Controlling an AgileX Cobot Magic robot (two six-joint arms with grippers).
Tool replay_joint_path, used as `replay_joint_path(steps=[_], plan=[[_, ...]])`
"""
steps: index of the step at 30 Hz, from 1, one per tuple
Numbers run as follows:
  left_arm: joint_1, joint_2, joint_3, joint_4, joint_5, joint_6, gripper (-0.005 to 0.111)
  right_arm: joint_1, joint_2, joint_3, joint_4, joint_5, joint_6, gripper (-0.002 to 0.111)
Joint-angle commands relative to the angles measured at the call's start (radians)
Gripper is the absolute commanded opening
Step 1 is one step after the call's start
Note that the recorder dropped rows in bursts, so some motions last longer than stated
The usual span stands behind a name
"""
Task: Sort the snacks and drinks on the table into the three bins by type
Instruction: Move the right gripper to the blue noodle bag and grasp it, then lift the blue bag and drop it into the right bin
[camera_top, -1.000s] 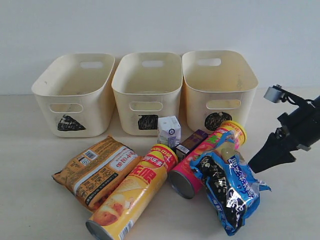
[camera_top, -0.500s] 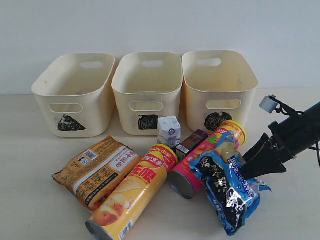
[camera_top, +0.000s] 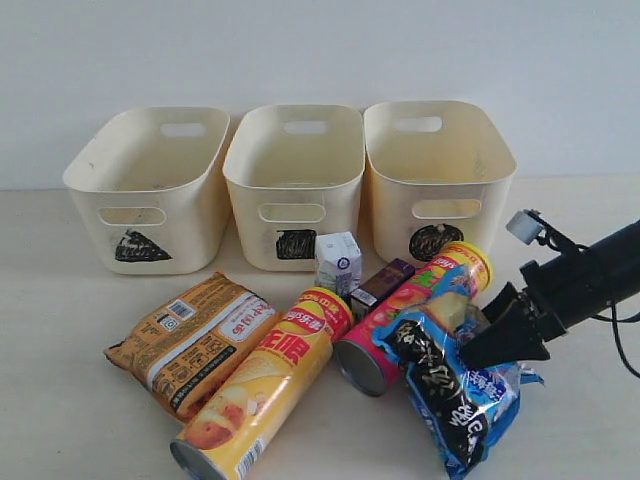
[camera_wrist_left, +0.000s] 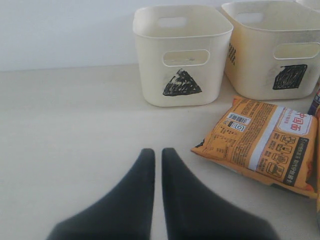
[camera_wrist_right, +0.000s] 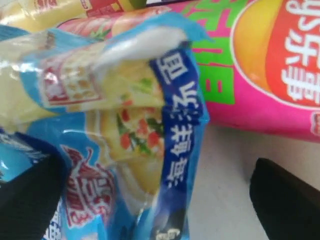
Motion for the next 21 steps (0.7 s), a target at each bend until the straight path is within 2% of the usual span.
replay_joint_path(steps=[1,3,5,7,9,11,21], plan=[[0.003,-0.008,0.004,-0.008,-0.007,0.001,0.004,0.037,0.024,-0.004,0.001,0.002,-0.022,0.092],[0.003,-0.008,0.004,-0.008,-0.007,0.001,0.004,0.050,0.026,-0.004,-0.011,0.002,-0.035,0.085],[0.003,-0.008,0.004,-0.008,-0.007,0.001,0.004,0.050,0.026,-0.004,-0.018,0.002,-0.038,0.066],[0.003,-0.008,0.004,-0.008,-0.007,0.001,0.004,0.050,0.024,-0.005,-0.048,0.002,-0.038,0.038],[0.003,-0.008,0.004,-0.008,-0.007,0.001,0.004,0.050,0.022,-0.006,-0.086,0.002,-0.038,0.000],[0.003,-0.008,0.004,-0.008,-0.007,0.001,0.004,0.050,0.022,-0.006,-0.086,0.002,-0.031,0.003],[0.003,-0.008,0.004,-0.008,-0.007,0.001,0.004,0.050,-0.039,-0.007,-0.104,0.002,0.015,0.000]])
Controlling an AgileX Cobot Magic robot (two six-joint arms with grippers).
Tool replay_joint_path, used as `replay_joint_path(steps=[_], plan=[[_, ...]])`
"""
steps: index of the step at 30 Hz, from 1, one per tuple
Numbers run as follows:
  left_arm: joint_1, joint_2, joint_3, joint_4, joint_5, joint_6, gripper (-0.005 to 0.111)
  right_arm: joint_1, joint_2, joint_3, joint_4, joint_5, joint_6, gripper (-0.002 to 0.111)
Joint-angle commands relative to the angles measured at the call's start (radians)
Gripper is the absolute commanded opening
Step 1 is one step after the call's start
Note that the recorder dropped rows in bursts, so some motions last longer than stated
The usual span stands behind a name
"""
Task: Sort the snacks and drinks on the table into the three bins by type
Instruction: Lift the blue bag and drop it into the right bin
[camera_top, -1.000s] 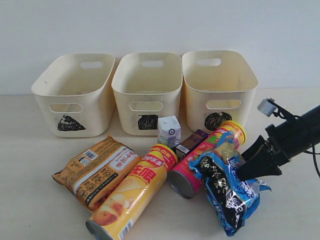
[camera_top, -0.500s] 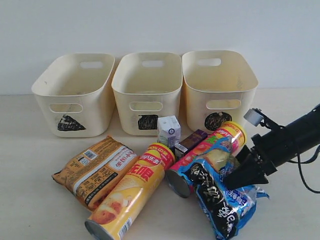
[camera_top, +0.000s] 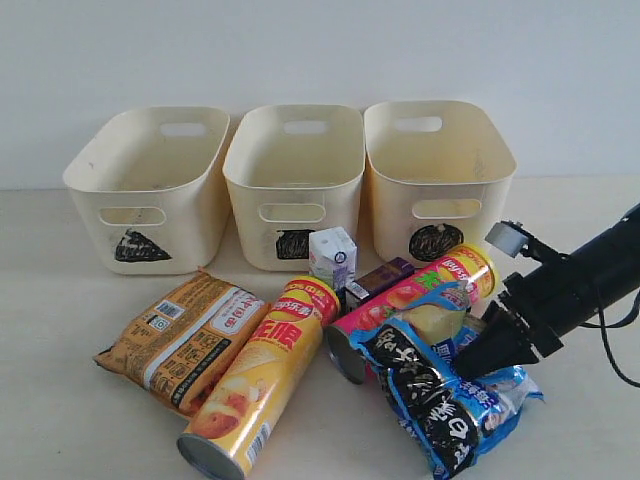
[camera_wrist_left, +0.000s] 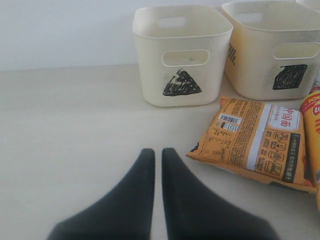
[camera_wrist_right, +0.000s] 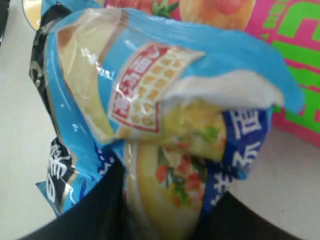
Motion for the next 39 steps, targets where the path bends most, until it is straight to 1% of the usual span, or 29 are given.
replay_joint_path(steps=[1,9,15,22,24,25,28,30,35,36,37,38,39], plan=[[0.003,-0.008,0.004,-0.008,-0.007,0.001,0.004,-0.001,-0.058,-0.003,-0.050,-0.048,0.030,0.000],[0.003,-0.008,0.004,-0.008,-0.007,0.001,0.004,-0.001,-0.226,0.084,-0.100,-0.048,0.064,0.000],[0.003,-0.008,0.004,-0.008,-0.007,0.001,0.004,-0.001,-0.325,0.109,-0.062,-0.048,0.073,0.000],[0.003,-0.008,0.004,-0.008,-0.007,0.001,0.004,-0.001,-0.403,0.109,-0.028,-0.048,0.132,0.000],[0.003,-0.008,0.004,-0.008,-0.007,0.001,0.004,-0.001,-0.425,0.095,-0.007,-0.048,0.182,0.000],[0.003,-0.008,0.004,-0.008,-0.007,0.001,0.004,-0.001,-0.439,0.062,0.005,-0.048,0.293,0.000],[0.003,-0.008,0.004,-0.008,-0.007,0.001,0.004,-0.001,-0.439,0.003,0.005,-0.048,0.438,0.000],[0.003,-0.008,0.004,-0.008,-0.007,0.001,0.004,-0.001,-0.439,-0.025,0.014,-0.048,0.478,0.000],[0.003,-0.008,0.004,-0.008,-0.007,0.001,0.004,-0.001,-0.439,-0.149,0.107,-0.054,0.621,0.000],[0.003,-0.008,0.004,-0.008,-0.007,0.001,0.004,-0.001,-0.439,-0.166,0.110,-0.087,0.628,0.000],[0.003,-0.008,0.004,-0.008,-0.007,0.001,0.004,-0.001,-0.439,-0.190,0.111,-0.178,0.653,0.000],[0.003,-0.008,0.004,-0.008,-0.007,0.001,0.004,-0.001,-0.439,-0.198,0.111,-0.228,0.664,0.000],[0.003,-0.008,0.004,-0.008,-0.007,0.001,0.004,-0.001,-0.439,-0.214,0.113,-0.332,0.681,0.000]])
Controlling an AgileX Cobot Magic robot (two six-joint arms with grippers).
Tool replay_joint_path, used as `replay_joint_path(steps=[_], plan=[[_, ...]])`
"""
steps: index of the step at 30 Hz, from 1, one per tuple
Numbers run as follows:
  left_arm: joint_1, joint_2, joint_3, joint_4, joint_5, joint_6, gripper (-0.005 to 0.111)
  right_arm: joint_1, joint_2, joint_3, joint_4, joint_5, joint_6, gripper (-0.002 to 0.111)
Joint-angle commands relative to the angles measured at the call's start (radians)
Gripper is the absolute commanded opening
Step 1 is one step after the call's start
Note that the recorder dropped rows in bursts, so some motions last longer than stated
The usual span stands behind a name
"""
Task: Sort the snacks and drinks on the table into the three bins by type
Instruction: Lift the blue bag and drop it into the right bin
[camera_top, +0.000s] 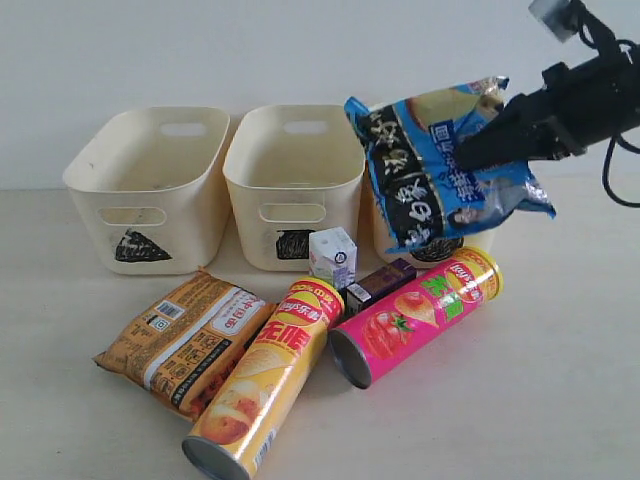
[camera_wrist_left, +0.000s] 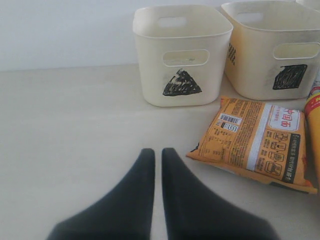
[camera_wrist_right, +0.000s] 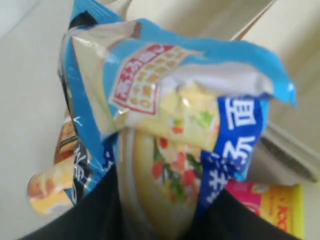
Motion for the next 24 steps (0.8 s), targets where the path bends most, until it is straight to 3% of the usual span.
replay_joint_path(steps=[1,6,12,24], plan=[[0.003,-0.008,0.004,-0.008,-0.007,0.001,0.004,-0.001,-0.014,-0.046,0.038,-0.271,0.049,0.000],[0.003,-0.008,0.004,-0.008,-0.007,0.001,0.004,0.001,-0.012,-0.046,0.054,-0.570,0.033,0.000],[0.003,-0.008,0.004,-0.008,-0.007,0.001,0.004,0.068,0.040,-0.070,0.076,-0.764,-0.051,0.000],[0.003,-0.008,0.004,-0.008,-0.007,0.001,0.004,0.161,0.249,-0.221,0.076,-0.914,-0.086,0.000]])
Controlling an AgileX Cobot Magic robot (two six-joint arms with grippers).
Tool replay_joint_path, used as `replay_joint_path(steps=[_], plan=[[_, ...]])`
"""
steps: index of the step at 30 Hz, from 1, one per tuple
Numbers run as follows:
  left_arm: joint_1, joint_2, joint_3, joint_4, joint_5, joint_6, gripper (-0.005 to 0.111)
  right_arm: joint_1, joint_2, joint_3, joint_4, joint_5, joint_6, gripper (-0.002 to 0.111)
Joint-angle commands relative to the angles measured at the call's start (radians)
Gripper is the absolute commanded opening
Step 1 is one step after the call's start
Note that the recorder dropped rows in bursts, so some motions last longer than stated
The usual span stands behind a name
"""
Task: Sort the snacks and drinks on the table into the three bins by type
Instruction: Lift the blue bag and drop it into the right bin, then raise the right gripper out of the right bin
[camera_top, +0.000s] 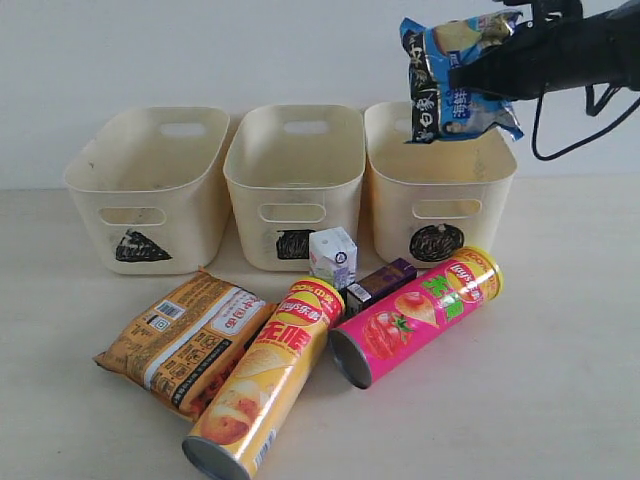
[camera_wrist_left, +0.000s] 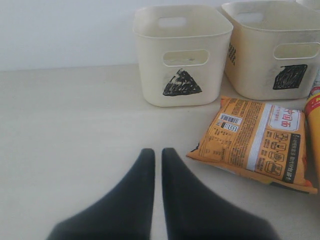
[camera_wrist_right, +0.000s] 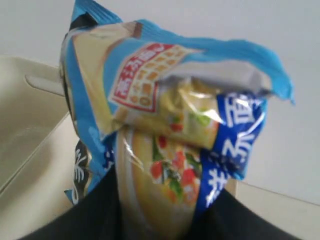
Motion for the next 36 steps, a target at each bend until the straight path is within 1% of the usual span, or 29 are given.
replay_joint_path(steps=[1,8,10,13,19,21,22,27,31,32,33,35,36], plan=[[0.003,-0.008,0.004,-0.008,-0.007,0.001,0.004,0.005,0.070,-0.054,0.011,-0.027,-0.008,0.000],[0.003,-0.008,0.004,-0.008,-0.007,0.001,0.004,0.016,0.149,-0.107,0.018,-0.025,0.002,0.000],[0.003,-0.008,0.004,-0.008,-0.007,0.001,0.004,0.024,0.161,-0.117,0.018,-0.028,0.002,0.006],[0.003,-0.008,0.004,-0.008,-0.007,0.001,0.004,0.034,0.165,-0.122,0.018,-0.029,-0.007,0.024],[0.003,-0.008,0.004,-0.008,-0.007,0.001,0.004,0.041,0.165,-0.122,0.018,-0.060,-0.007,0.071],[0.003,-0.008,0.004,-0.008,-0.007,0.001,0.004,0.041,0.165,-0.122,0.018,-0.071,-0.005,0.082],[0.003,-0.008,0.004,-0.008,-0.007,0.001,0.004,0.041,0.165,-0.122,0.018,-0.073,-0.005,0.084],[0.003,-0.008,0.004,-0.008,-0.007,0.001,0.004,0.041,0.153,-0.122,0.018,-0.073,-0.005,0.084],[0.003,-0.008,0.004,-0.008,-0.007,0.001,0.004,0.041,0.116,-0.122,0.004,-0.031,-0.005,0.082],[0.003,-0.008,0.004,-0.008,-0.007,0.001,0.004,0.041,0.106,-0.122,0.000,-0.009,-0.005,0.079],[0.003,-0.008,0.004,-0.008,-0.007,0.001,0.004,0.041,0.093,-0.122,-0.005,0.017,-0.005,0.074],[0.003,-0.008,0.004,-0.008,-0.007,0.001,0.004,0.041,0.070,-0.122,-0.021,0.062,0.000,0.058],[0.003,-0.008,0.004,-0.008,-0.007,0.001,0.004,0.041,0.057,-0.122,-0.040,0.093,0.010,0.047]])
